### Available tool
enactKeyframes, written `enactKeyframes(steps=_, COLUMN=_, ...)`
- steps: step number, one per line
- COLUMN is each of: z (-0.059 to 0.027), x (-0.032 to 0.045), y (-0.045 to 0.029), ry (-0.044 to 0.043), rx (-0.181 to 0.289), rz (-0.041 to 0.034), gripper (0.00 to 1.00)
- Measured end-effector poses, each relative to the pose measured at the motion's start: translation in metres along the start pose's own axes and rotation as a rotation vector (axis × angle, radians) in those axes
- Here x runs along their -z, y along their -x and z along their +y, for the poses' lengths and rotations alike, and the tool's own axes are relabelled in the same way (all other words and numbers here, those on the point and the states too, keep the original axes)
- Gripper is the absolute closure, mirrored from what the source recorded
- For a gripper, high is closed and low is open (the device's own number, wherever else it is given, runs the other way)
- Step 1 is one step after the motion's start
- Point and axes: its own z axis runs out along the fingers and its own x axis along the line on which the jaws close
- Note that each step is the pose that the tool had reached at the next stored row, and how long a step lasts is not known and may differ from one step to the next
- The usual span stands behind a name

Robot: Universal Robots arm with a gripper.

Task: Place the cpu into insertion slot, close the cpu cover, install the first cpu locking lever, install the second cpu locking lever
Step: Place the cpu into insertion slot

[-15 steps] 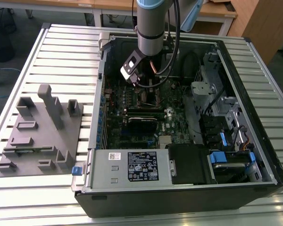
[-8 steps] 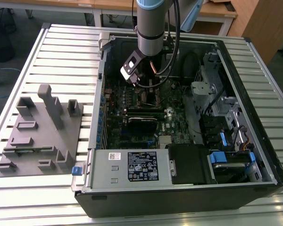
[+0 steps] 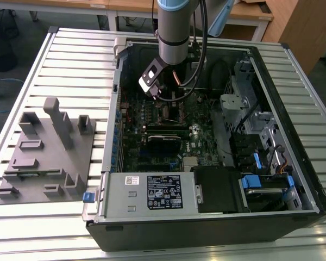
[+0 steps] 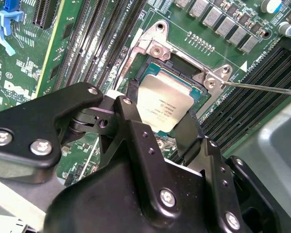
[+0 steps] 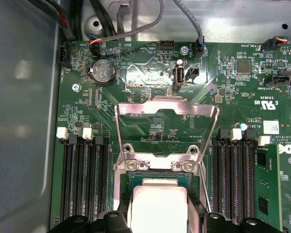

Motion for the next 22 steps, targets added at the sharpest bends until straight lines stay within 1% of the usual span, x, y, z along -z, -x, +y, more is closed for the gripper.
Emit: enactKeyframes(steps=22, z=0.0, x=-0.0002, y=0.0, ry=0.0, rx=0.0, rz=-0.0001, gripper=0.46)
